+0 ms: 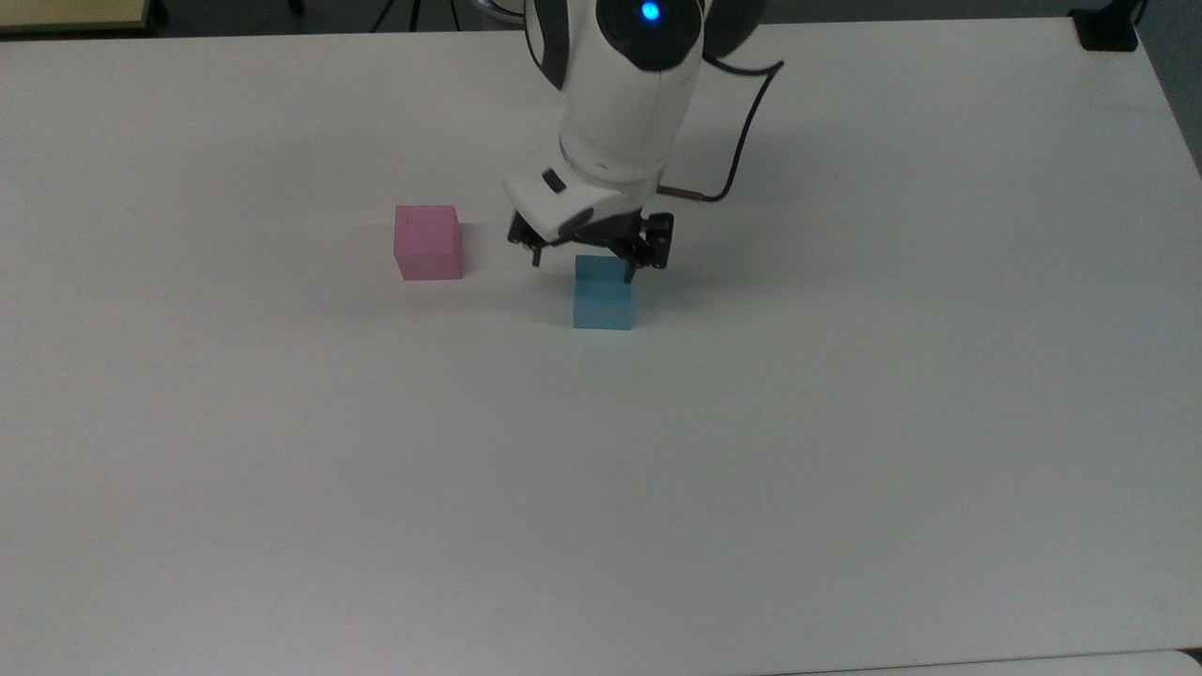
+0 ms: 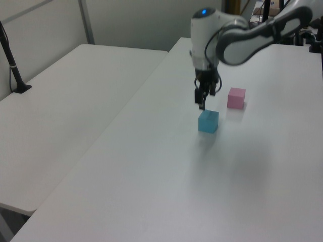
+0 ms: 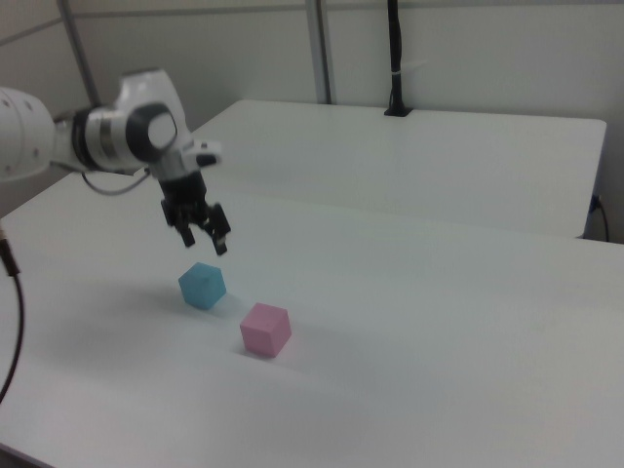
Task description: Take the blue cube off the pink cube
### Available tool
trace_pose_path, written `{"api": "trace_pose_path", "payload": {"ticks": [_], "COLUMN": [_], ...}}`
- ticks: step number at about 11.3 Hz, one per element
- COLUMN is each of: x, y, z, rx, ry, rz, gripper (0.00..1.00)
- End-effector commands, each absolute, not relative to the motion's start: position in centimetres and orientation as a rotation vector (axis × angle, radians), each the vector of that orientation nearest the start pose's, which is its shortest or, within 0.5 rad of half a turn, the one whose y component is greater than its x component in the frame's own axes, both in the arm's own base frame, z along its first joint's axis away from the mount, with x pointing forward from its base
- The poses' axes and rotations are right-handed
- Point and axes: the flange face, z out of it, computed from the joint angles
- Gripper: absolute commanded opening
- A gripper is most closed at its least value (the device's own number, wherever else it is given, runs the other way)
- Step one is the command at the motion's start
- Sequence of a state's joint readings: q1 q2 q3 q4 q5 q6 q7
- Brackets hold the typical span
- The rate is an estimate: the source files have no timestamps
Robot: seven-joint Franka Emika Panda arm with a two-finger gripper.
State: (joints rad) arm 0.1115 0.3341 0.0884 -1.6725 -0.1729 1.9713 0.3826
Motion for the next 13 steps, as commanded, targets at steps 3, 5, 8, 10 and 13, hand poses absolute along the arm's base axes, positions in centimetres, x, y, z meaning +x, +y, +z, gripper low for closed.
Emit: {"api": "trace_pose_path", "payload": {"ticks": [3,5,8,10,13], "x": [54.8,52.4,51.8,51.6,51.3], "y": [0.1,-3.0,-6.7,-9.0,-9.9], "z": [61.3,64.6,65.4,65.7,65.9], "rx": [-3.136,-3.082,-3.145,-3.159,-3.157], "ry": [0.586,0.662,0.370,0.226,0.245], "rz": [-0.010,-0.059,-0.096,-0.121,-0.120], "gripper": [1.00,1.00,1.00,1.00,1.00]}}
